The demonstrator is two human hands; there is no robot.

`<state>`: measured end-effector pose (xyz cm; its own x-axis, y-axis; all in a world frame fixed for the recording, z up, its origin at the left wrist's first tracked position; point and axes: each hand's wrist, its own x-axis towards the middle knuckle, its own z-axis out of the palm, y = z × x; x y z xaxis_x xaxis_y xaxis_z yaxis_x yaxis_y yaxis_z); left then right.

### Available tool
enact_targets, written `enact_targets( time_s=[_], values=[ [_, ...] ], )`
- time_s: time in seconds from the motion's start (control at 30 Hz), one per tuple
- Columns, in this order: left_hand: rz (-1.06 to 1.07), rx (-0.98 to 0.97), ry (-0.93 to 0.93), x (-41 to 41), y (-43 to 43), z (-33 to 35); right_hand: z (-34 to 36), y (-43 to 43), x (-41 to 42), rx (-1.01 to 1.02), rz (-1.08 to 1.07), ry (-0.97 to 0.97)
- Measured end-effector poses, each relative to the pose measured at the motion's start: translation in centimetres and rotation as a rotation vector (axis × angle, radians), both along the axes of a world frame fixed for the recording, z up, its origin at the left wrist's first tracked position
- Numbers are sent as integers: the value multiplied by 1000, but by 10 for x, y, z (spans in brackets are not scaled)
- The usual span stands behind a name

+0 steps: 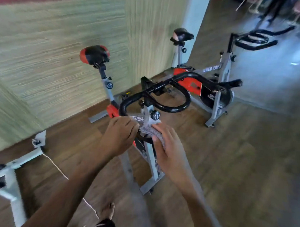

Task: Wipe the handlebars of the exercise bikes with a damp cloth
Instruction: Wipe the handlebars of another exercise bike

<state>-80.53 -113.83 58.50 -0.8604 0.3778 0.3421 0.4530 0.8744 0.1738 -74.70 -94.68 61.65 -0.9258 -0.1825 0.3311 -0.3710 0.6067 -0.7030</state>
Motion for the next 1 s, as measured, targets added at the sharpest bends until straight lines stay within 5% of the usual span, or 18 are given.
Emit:
enact_targets(
  time_s=[0.17, 0.33, 0.5, 0.63, 0.8, 1.0],
  values=[
    [-188, 102, -57, -37, -31, -33, -27, -37, 16, 183, -307, 197],
    [-305, 70, -77, -59, -31, -47, -42, -40, 12, 309, -340, 358],
    [-262, 123, -65, -56, -26, -55, -12, -84, 4, -110, -719, 114],
    [-281, 190, -38, -59, -29, -59, 5, -84, 7, -359, -748, -37],
    [-347, 208, -26, -61, -33, -59, 4, -63, 16, -196, -707, -7],
    [-381, 190, -40, -64, -36, -63, -25, -70, -1, 86, -663, 274]
  ],
)
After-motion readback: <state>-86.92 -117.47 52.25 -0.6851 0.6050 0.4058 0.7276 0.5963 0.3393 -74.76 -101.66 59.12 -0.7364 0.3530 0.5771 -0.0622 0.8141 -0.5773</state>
